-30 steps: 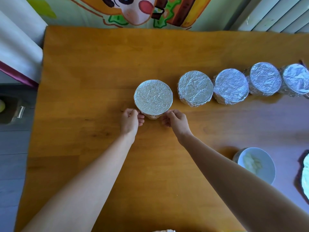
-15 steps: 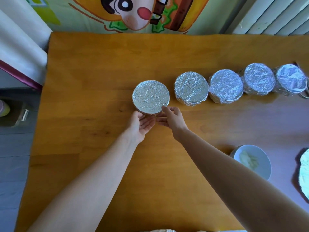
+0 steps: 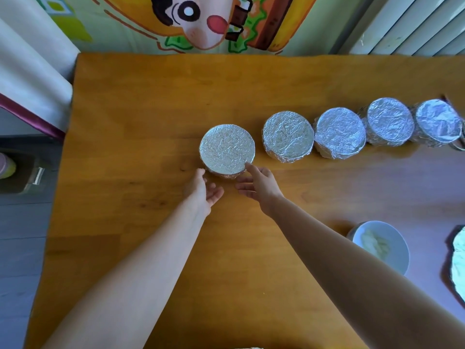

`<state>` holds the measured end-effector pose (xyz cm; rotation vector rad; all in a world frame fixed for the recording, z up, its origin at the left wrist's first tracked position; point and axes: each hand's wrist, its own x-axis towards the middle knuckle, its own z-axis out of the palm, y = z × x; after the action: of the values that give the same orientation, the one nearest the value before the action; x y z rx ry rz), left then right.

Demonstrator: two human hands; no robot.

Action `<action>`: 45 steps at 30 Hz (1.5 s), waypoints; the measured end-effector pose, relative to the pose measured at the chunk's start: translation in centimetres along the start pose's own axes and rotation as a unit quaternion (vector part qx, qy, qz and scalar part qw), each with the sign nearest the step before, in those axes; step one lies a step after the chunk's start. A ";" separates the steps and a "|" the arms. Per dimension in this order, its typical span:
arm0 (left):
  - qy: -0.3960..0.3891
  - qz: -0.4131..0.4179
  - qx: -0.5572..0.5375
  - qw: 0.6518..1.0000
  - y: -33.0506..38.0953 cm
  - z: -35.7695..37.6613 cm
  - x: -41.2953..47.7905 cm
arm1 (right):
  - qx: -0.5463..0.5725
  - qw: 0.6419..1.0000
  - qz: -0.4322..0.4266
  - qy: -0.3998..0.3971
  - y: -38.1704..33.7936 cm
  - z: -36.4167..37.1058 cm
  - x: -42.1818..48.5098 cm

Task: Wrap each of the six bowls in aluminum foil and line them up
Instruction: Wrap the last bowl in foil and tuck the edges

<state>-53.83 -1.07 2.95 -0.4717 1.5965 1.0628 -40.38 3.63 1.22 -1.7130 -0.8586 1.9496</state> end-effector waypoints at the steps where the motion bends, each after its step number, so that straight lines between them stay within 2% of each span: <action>1: -0.014 -0.017 -0.004 1.000 0.1 0.0 -0.1 | 0.009 1.000 0.009 -0.010 -0.3 0.1 -0.2; 5: -0.054 -0.044 -0.052 0.996 0.7 0.2 -0.1 | 0.051 0.998 0.034 -0.028 -0.9 0.7 -0.1; 11: -0.047 -0.064 -0.088 0.993 1.6 0.0 0.6 | 0.138 0.988 0.072 -0.012 -1.1 1.1 0.4; 16: -0.058 -0.045 -0.103 0.992 1.6 -0.2 0.8 | 0.147 0.986 0.080 -0.015 -1.0 1.2 0.4; 24: -0.026 -0.072 -0.132 0.988 1.7 -0.2 1.0 | 0.152 0.984 0.086 -0.013 -1.3 1.3 0.4; 30: -0.008 -0.048 -0.146 0.988 1.2 0.2 0.9 | 0.157 0.983 0.095 -0.016 -1.6 1.3 0.3; 38: 0.012 0.095 -0.109 0.989 0.1 0.9 0.7 | 0.168 0.980 0.101 -0.019 -1.7 1.3 0.2; 42: 0.023 0.098 -0.116 0.988 0.1 1.0 0.4 | 0.176 0.979 0.103 -0.021 -1.7 1.3 0.1; 45: 0.009 0.052 -0.145 0.988 0.3 1.0 0.5 | 0.176 0.979 0.105 -0.021 -1.7 1.3 0.2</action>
<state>-53.66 -0.01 2.65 -0.5992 1.5002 1.3832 -41.84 4.71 2.30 -1.6054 -0.3255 2.1268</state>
